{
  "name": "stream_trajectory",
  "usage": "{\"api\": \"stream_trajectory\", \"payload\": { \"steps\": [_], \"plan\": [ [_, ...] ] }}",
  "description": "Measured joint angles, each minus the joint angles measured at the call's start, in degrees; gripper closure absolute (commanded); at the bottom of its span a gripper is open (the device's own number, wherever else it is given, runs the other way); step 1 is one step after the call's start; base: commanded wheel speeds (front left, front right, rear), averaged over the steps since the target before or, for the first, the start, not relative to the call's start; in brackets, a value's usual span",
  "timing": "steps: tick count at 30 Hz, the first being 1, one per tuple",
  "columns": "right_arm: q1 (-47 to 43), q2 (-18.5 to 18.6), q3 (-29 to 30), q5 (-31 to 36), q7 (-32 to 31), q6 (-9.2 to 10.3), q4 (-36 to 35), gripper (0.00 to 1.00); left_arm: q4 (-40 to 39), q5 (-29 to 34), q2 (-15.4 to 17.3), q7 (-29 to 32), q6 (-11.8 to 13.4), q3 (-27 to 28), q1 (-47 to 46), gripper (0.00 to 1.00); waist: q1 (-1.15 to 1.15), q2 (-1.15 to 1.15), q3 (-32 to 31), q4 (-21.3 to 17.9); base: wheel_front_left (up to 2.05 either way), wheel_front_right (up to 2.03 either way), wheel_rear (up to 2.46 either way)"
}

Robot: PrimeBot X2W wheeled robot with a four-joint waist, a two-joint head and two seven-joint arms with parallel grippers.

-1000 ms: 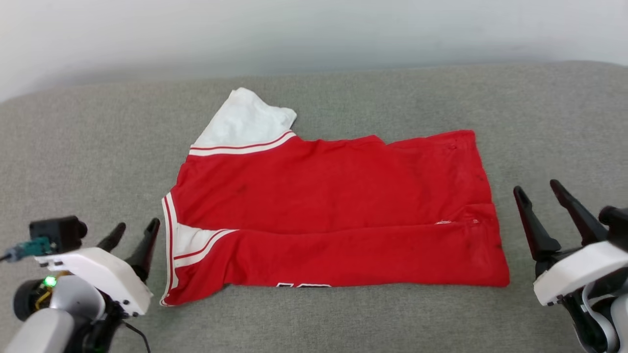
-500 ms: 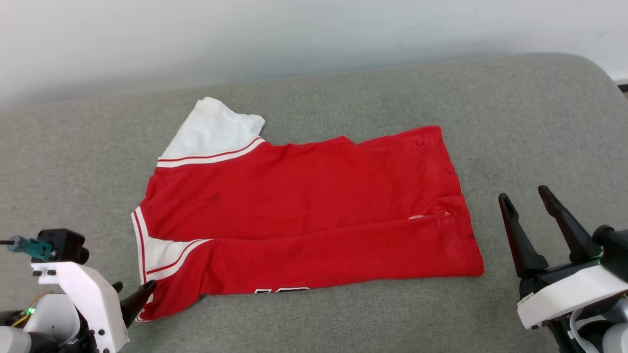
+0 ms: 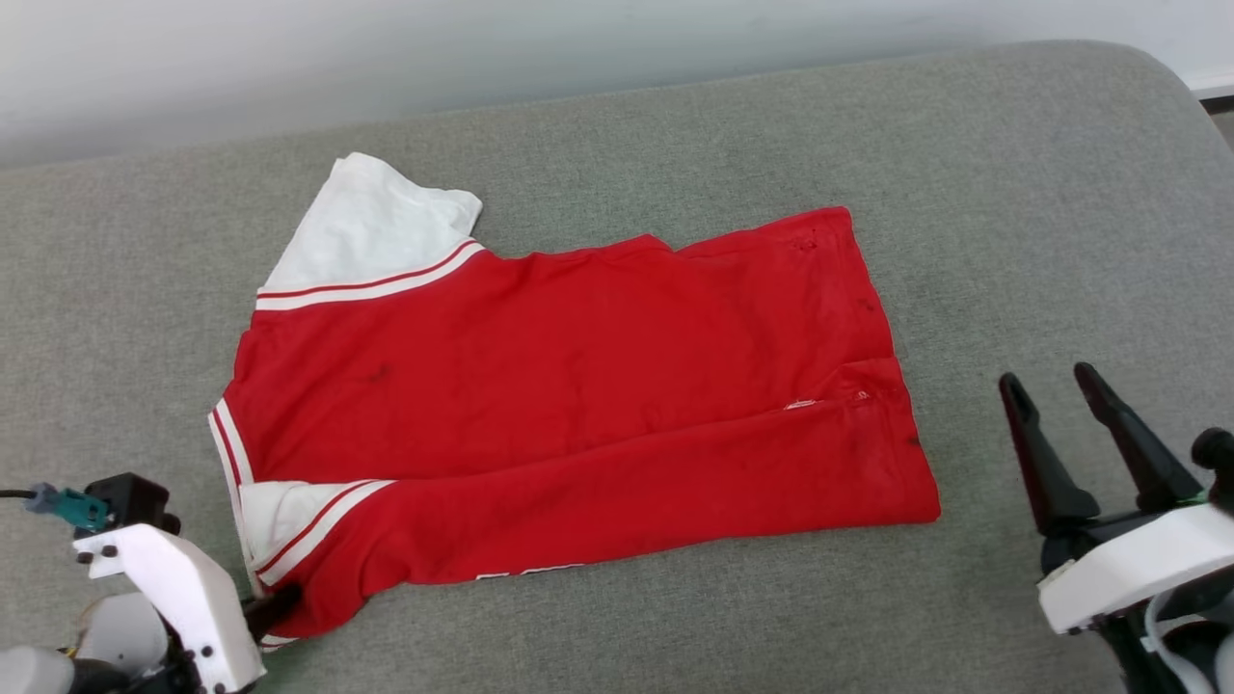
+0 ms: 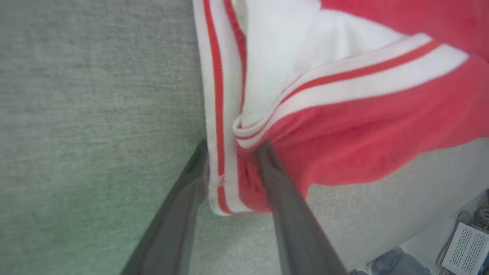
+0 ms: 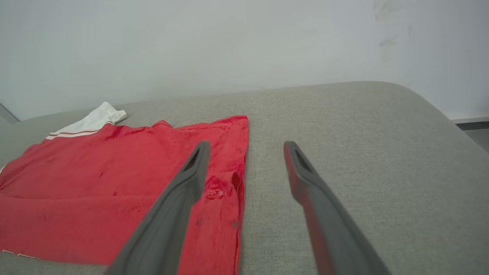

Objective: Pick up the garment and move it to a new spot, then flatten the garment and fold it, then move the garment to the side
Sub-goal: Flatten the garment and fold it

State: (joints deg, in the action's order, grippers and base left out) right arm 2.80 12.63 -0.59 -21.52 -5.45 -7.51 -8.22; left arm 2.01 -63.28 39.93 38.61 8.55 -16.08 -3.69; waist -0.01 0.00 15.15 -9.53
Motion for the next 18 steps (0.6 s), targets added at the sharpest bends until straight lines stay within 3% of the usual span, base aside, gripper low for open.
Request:
{"api": "stream_trajectory", "payload": {
  "steps": [6,12,18],
  "plan": [
    [0.4,4.2,2.45,-5.41,-8.53,0.0,1.44,0.0,0.29,0.86,-2.41,-3.42,-1.01,-0.19,-0.19,1.0,0.0,0.0,-0.58,1.54,0.0,0.0,0.0],
    [2.21,9.45,1.3,-11.63,-26.81,0.0,4.9,0.0,-4.28,3.39,-2.57,-6.32,0.11,0.23,-1.27,1.0,0.01,0.0,-0.35,3.8,0.0,0.0,0.0],
    [5.71,9.59,-0.63,-14.56,-39.62,0.0,8.21,0.0,-10.65,6.2,-2.27,-7.54,2.16,0.26,-2.96,1.0,0.01,0.0,1.44,6.17,0.0,0.0,0.0]
  ]
}}
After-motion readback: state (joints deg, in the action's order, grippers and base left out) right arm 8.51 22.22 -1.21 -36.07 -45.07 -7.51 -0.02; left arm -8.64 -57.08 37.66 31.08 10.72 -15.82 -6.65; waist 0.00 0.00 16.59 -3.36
